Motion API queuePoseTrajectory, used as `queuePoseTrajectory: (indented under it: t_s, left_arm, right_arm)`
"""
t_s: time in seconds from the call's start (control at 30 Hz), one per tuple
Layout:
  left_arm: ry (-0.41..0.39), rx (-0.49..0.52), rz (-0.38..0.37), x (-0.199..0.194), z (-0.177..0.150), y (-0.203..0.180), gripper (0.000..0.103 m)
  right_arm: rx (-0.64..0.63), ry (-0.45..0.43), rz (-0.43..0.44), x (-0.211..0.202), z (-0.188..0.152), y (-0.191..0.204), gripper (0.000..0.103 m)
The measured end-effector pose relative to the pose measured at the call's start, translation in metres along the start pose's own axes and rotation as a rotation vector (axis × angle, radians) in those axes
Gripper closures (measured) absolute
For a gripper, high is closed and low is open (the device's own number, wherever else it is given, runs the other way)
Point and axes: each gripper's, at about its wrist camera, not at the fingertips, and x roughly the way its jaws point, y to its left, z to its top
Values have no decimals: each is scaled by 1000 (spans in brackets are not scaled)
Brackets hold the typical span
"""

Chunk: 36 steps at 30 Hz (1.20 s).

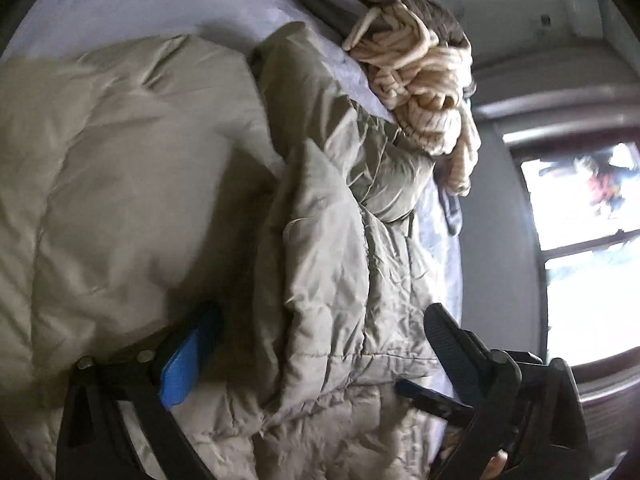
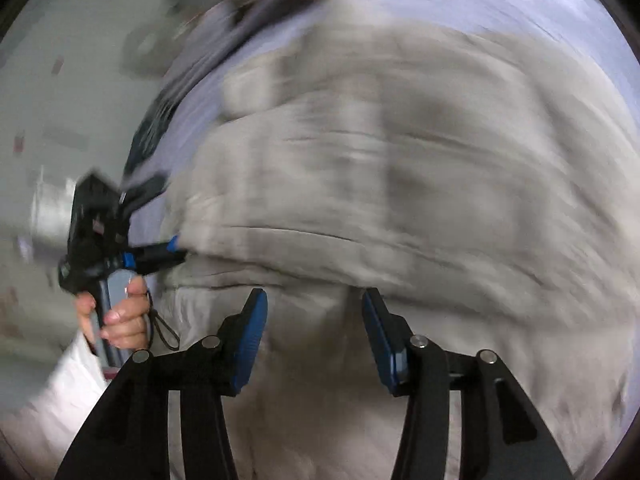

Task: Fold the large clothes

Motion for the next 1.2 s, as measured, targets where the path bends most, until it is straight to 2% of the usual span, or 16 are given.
queuePoseTrajectory:
  t_s: [0.03,0.07,0.1,0.13,0.3,0.43,0.5,0.53,0.57,0.7,0.77,0.93,1.0,1.07,1.13,1.2]
  left_arm:
    - [18,23,21,5,1,-7,47]
    - [37,36,46,11,1,-8,61]
    - [46,50,73,15,1,-12,87]
    - [42,72,103,16,-1,-17,90]
    - [-57,137,135,-13,-15,-33,91]
    - [-67,141,201,-33,-31,-21,91]
    - [-49,129,244,-30,-37,-9,91]
    - [-46,124,257,-28,-39,-3,91]
    - [-44,117,269,-28,-42,6,91]
    - [-55,114,302,-23,-44,11,91]
    - [-60,139,352,-22,-46,6,90]
    - [-107,163,492,-36,-45,-1,90]
    - [-134,166,515,-47,-43,-4,90]
    - [-160,169,505,-60,-41,-6,90]
    - [-176,182,480,-66,-38,-13,90]
    - [-184,201,454,-65,-33,-25,90]
  right_arm:
    - [53,-12,13,-9,-1,-15,50]
    - [117,-33,28,-20,-9,-33,50]
    - [178,-55,44,-29,-11,-50,50]
    - [238,-84,65,-37,-12,-66,50]
    - [436,-236,114,-69,-9,-118,50]
    - [484,-318,156,-86,2,-133,50]
    - [438,-346,156,-95,10,-127,63]
    - [407,-346,133,-96,15,-121,84]
    - [379,-342,104,-94,18,-119,95]
    - [286,-278,-38,-78,17,-116,96]
    - [251,-239,-102,-67,11,-122,96]
    - [253,-216,-116,-77,3,-122,92]
    - [210,-201,-138,-89,-4,-116,91]
    - [151,-217,-172,-106,-14,-106,91]
    - [113,-273,-216,-126,-21,-99,91]
    - [125,-313,-233,-139,-18,-101,91]
